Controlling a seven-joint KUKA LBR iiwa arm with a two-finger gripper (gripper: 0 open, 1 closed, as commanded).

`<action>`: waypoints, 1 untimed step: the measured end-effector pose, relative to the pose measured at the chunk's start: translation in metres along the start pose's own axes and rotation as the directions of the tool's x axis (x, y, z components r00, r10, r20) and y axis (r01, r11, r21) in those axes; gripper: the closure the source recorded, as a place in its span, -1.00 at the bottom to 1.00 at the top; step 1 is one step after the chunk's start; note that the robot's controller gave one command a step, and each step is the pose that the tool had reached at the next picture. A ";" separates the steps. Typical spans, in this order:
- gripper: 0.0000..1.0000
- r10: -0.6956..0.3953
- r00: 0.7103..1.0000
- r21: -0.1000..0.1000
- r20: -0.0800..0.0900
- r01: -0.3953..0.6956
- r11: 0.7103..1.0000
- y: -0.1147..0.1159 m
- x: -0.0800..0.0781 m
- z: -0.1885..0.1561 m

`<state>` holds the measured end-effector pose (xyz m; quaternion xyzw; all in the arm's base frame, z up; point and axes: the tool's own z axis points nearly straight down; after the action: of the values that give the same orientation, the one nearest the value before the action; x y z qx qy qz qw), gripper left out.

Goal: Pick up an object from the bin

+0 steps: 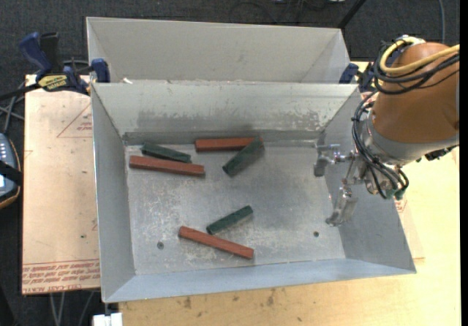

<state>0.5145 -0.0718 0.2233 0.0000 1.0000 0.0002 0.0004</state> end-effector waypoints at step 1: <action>-1.00 -0.079 0.997 0.001 0.009 0.079 0.997 0.039 -0.057 0.073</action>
Offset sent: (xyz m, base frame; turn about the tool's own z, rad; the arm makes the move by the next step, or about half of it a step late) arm -0.0121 0.0811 -0.0643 -0.1633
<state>0.5713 -0.0325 0.1506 -0.0394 0.9992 -0.0002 0.0049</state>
